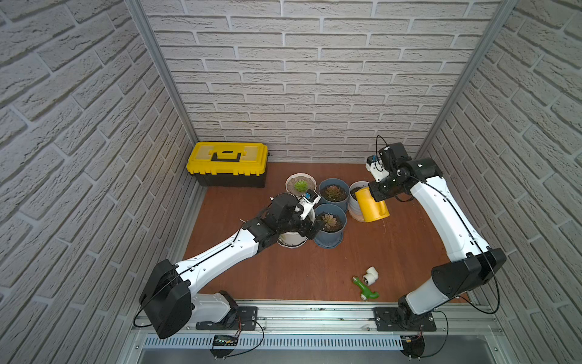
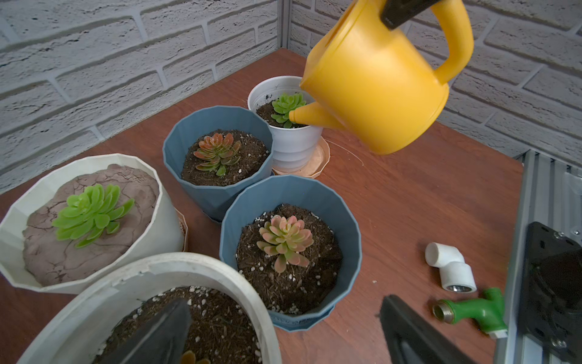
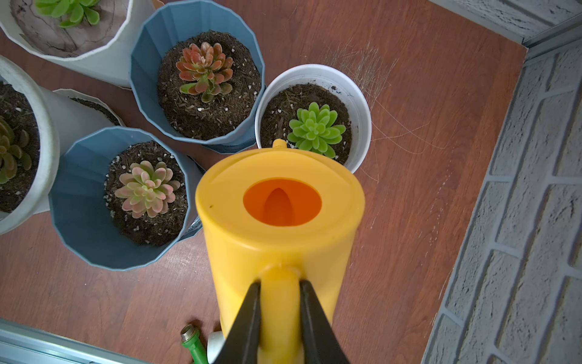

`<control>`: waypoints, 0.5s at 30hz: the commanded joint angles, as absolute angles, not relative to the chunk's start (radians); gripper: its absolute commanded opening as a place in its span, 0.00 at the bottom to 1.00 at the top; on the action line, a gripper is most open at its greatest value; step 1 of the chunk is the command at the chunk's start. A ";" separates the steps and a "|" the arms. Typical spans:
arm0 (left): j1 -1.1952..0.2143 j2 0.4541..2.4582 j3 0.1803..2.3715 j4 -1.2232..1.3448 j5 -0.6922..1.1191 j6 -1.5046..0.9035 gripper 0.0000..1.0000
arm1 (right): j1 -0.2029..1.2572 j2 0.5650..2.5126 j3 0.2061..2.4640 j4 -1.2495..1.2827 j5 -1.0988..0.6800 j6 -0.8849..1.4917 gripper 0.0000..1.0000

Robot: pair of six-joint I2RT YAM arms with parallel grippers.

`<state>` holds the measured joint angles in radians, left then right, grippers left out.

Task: Water the succulent around the soil edge
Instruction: Water the soil of the potted plant with water.

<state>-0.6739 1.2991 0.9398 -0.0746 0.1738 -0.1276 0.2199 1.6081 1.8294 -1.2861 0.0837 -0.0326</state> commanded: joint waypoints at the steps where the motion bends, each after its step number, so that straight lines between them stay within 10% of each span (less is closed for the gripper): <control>1: -0.681 1.297 0.934 -0.031 0.164 -0.121 0.98 | 0.230 1.622 1.871 -1.282 0.072 -0.019 0.03; 15: -0.682 1.302 0.936 -0.040 0.152 -0.104 0.98 | 0.237 1.724 2.005 -1.312 0.082 -0.031 0.03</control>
<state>-0.6739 1.2991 0.9398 -0.0746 0.1604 -0.1230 0.2295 1.7130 1.9625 -1.3106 0.0814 -0.0334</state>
